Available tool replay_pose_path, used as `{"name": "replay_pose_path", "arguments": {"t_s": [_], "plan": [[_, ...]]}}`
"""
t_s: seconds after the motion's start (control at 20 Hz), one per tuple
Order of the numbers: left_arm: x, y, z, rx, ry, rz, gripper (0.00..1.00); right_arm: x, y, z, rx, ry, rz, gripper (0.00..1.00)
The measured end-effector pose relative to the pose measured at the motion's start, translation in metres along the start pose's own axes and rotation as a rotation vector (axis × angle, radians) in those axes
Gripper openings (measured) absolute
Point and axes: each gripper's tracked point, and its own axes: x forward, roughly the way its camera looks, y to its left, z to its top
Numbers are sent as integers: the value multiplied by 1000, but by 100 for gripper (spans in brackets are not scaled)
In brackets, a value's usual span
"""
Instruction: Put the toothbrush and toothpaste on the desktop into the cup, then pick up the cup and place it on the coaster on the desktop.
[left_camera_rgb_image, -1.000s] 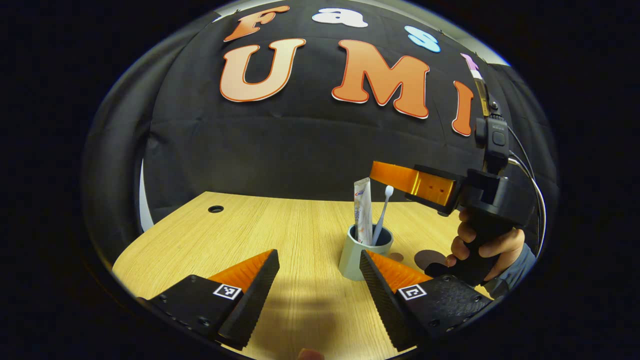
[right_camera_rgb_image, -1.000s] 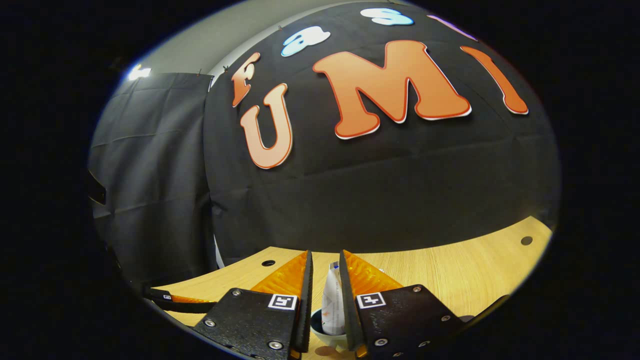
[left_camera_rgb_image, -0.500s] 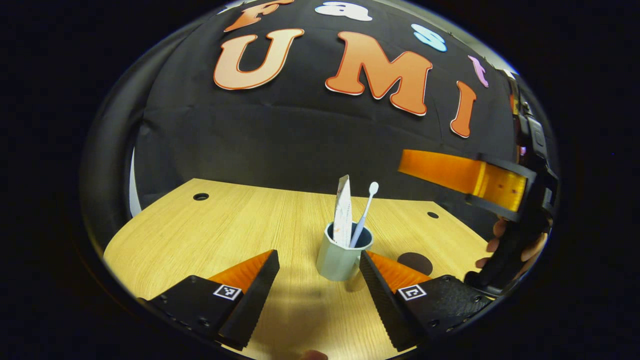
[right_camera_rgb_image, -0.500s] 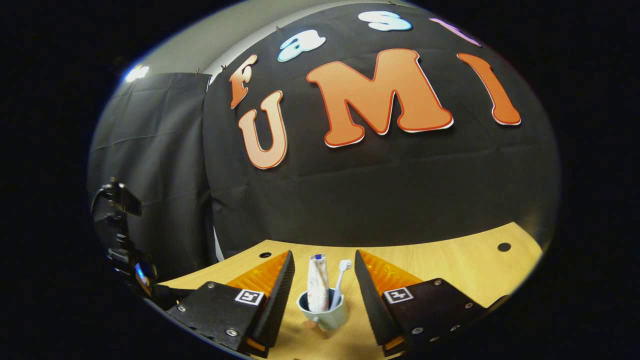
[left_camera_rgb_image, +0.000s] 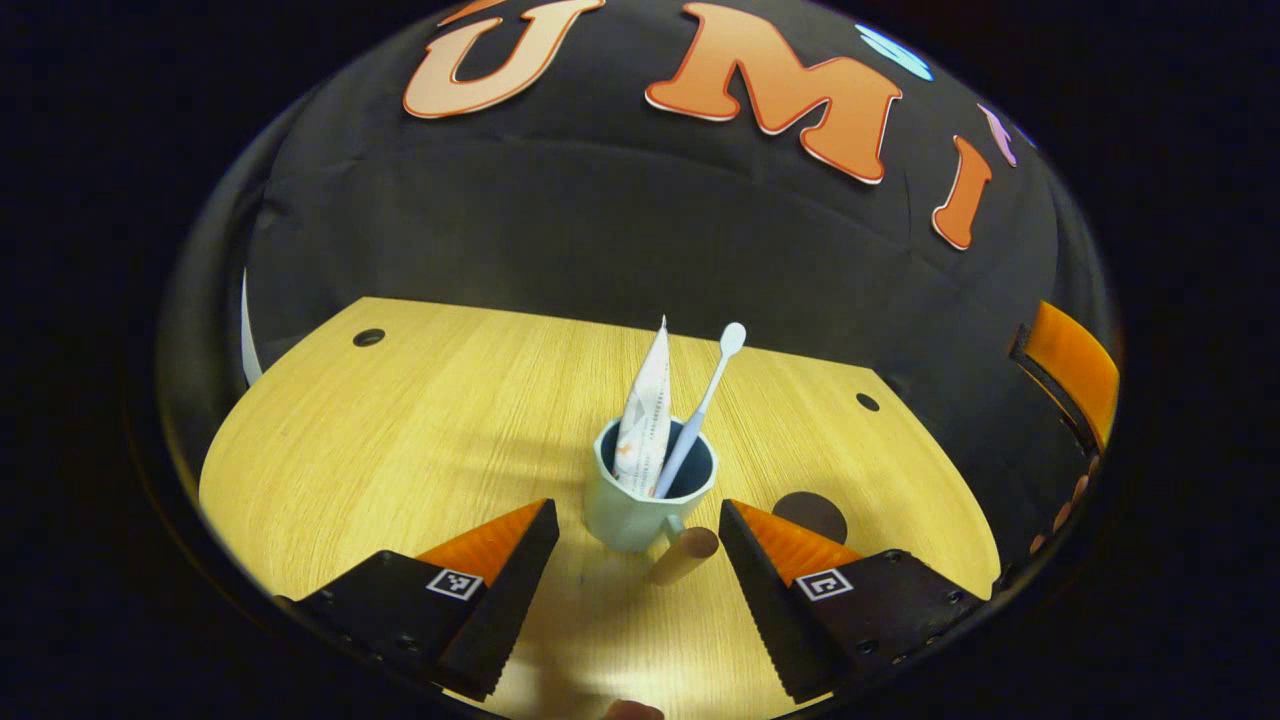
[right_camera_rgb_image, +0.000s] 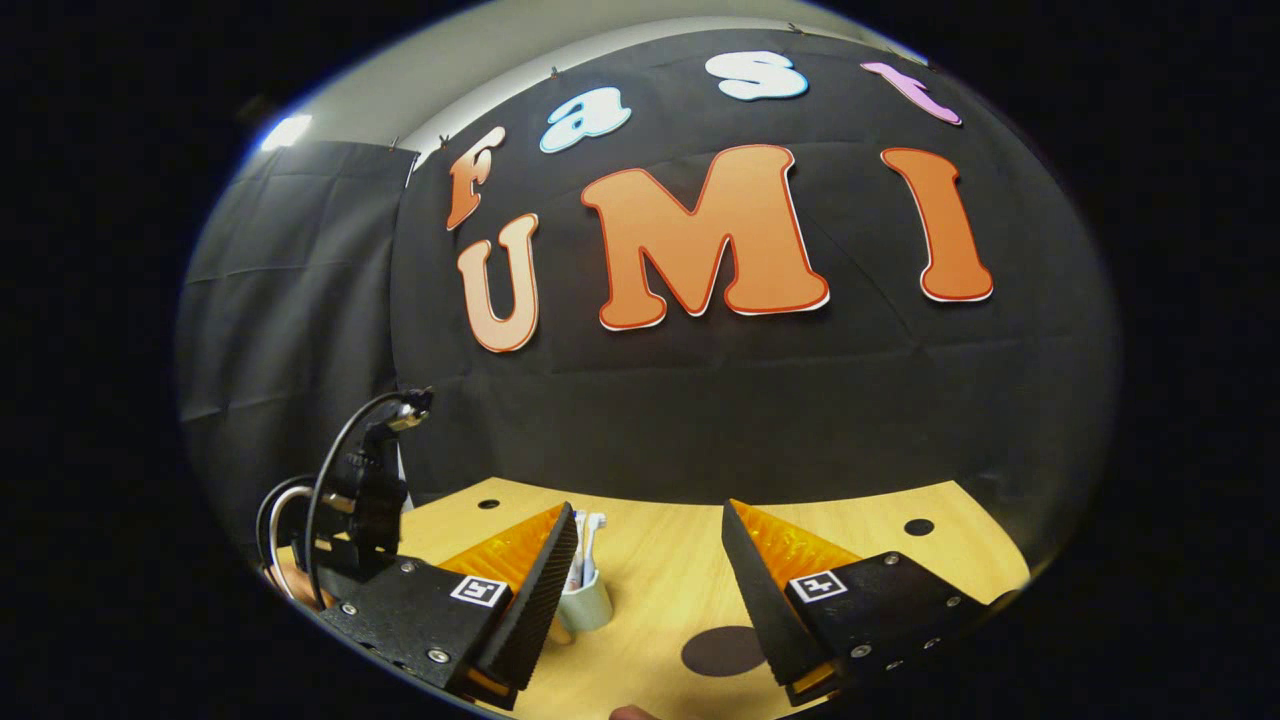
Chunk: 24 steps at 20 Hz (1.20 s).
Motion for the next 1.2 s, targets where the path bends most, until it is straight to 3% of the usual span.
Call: {"name": "replay_pose_path", "arguments": {"t_s": [0.25, 0.75, 0.9, 1.0, 1.2], "plan": [[17, -13, -3, 11, 137, 40, 97, -23, -27, -17, -76, 14, -4, 87], [38, -23, -29, -14, 394, 149, 94, -38, -71, -35, 3, 59, -9, 87], [38, -16, -31, -51, 424, 179, 88, -35, -74, -46, 55, 83, -2, 87], [43, -10, -37, -53, 441, 201, 75, -35, -75, -55, 78, 102, -2, 87], [38, -12, -42, -62, 474, 214, 59, -39, -77, -61, 92, 111, -14, 87]]}}
